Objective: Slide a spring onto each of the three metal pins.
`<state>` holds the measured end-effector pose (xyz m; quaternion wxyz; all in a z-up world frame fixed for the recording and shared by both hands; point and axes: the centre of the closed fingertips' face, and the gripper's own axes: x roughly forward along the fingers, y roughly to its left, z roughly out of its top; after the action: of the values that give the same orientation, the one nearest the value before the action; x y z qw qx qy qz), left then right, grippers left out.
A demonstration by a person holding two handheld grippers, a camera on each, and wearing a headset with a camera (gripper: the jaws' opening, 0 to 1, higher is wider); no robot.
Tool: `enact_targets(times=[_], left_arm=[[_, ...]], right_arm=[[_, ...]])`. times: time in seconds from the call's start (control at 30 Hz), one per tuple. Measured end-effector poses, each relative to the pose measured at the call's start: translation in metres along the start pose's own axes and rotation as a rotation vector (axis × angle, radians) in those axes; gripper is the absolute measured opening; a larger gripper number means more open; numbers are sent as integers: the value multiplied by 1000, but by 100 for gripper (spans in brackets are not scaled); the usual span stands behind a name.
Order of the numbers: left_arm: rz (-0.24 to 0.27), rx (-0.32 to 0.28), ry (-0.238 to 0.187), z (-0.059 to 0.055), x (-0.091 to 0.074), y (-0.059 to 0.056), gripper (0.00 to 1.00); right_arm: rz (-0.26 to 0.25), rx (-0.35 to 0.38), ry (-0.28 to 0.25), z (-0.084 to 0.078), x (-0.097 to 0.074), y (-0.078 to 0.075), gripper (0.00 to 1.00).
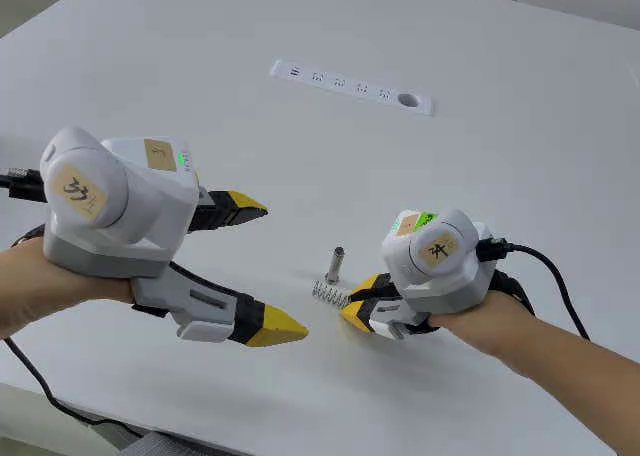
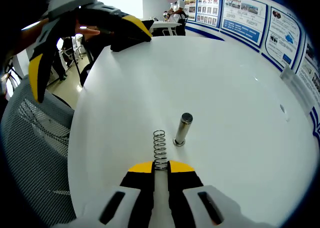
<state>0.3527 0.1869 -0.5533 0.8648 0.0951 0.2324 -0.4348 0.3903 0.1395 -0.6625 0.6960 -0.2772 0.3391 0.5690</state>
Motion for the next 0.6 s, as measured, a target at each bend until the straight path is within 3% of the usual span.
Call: enact_targets(times=[0.27, 0.37, 0.47, 0.6], left_arm=[[-5, 7, 6, -1, 2, -1, 79], [-14, 14, 10, -2, 3, -3, 73], [-2, 37, 23, -5, 5, -3, 70], [-27, 54, 27, -5, 7, -12, 61]], right_arm=[[22, -30, -59, 22, -23, 10, 10], [35, -48, -77, 31, -33, 15, 10], [38, -108, -87, 41, -43, 21, 10], [66, -166, -99, 51, -55, 36, 10]])
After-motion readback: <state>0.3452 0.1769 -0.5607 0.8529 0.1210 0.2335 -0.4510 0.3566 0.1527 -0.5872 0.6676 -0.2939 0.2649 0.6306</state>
